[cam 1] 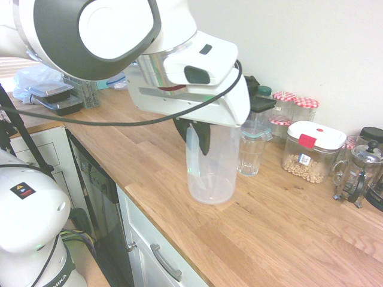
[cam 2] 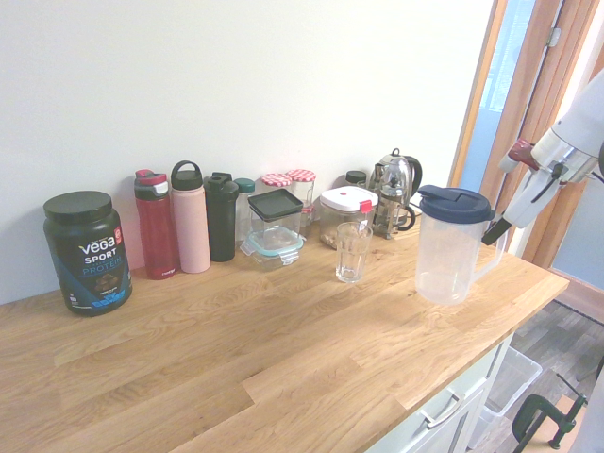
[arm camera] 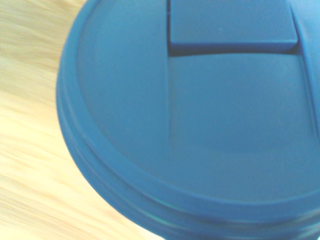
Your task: Pour me some water
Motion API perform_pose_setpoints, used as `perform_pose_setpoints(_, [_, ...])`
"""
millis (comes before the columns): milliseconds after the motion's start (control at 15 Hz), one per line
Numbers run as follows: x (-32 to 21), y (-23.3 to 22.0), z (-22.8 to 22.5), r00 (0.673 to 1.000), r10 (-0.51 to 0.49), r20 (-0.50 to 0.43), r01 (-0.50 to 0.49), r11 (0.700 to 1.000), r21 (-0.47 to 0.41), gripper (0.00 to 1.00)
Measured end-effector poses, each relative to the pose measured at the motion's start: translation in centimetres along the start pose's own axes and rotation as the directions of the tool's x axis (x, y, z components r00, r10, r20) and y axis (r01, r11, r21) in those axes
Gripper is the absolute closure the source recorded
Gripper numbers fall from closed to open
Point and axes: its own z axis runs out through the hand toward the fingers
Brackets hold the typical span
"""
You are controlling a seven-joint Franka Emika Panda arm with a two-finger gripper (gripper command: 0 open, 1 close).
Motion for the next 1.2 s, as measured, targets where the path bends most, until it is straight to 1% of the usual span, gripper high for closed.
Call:
perform_pose_setpoints(267, [5.4,-3.9,-0.9,0.995,-0.091,0.052,0.096,0.988,-0.121,1.00])
perform_pose_setpoints(333, [6.6,-4.9,-0.7,0.992,-0.106,0.070,0.115,0.984,-0.139,1.00])
perform_pose_setpoints(533, [9.3,-6.1,0.1,0.977,-0.162,0.141,0.189,0.961,-0.201,1.00])
perform_pose_setpoints(667, [11.0,-7.4,1.2,0.967,-0.170,0.190,0.216,0.942,-0.258,1.00])
perform_pose_setpoints(733, [11.8,-8.1,1.8,0.960,-0.169,0.223,0.232,0.926,-0.297,1.00])
perform_pose_setpoints(867, [13.3,-9.1,2.7,0.952,-0.141,0.270,0.236,0.902,-0.362,1.00])
perform_pose_setpoints(1067, [14.9,-10.6,2.3,0.941,-0.105,0.323,0.240,0.878,-0.415,1.00])
perform_pose_setpoints(1200, [15.5,-12.1,1.9,0.925,-0.084,0.371,0.257,0.858,-0.445,1.00])
